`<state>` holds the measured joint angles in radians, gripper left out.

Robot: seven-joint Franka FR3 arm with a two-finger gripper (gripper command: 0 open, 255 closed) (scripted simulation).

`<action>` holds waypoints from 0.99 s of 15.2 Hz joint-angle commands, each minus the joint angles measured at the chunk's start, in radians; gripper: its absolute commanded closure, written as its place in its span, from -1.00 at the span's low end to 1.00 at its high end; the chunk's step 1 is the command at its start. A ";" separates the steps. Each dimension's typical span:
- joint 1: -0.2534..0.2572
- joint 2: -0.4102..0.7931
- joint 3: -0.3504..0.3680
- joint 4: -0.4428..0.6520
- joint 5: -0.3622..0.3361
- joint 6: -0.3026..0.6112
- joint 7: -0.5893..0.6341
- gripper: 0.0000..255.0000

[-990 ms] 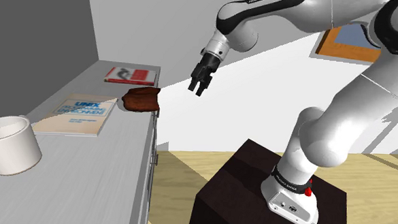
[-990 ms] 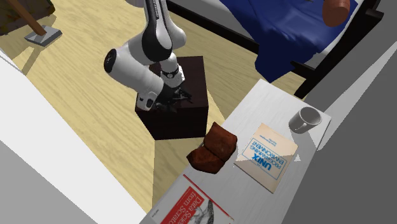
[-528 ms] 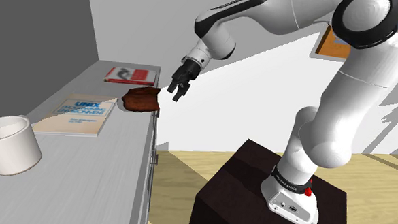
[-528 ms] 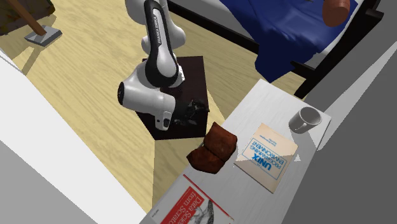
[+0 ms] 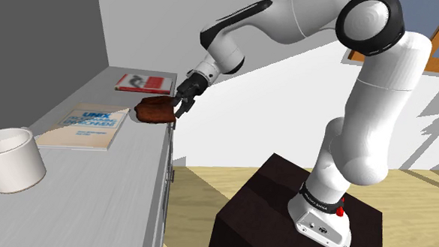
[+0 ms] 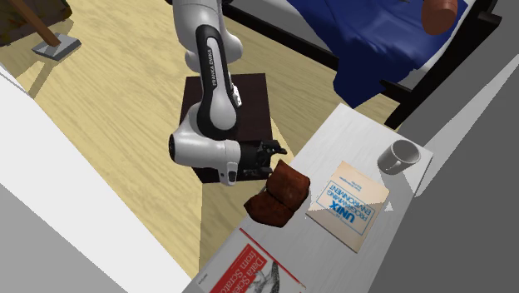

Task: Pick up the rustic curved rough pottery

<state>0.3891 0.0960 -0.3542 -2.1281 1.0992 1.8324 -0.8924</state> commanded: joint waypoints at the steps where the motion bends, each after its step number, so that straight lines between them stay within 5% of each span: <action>1: 0.001 0.017 0.002 -0.007 0.013 0.009 -0.023 -1.00; 5: 0.000 0.030 0.003 -0.012 0.022 0.014 -0.039 -1.00; 6: 0.000 0.030 0.003 -0.012 0.022 0.015 -0.040 1.00; 15: 0.000 0.030 0.003 -0.012 0.022 0.014 -0.039 1.00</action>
<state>0.3892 0.1252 -0.3510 -2.1401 1.1214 1.8465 -0.9322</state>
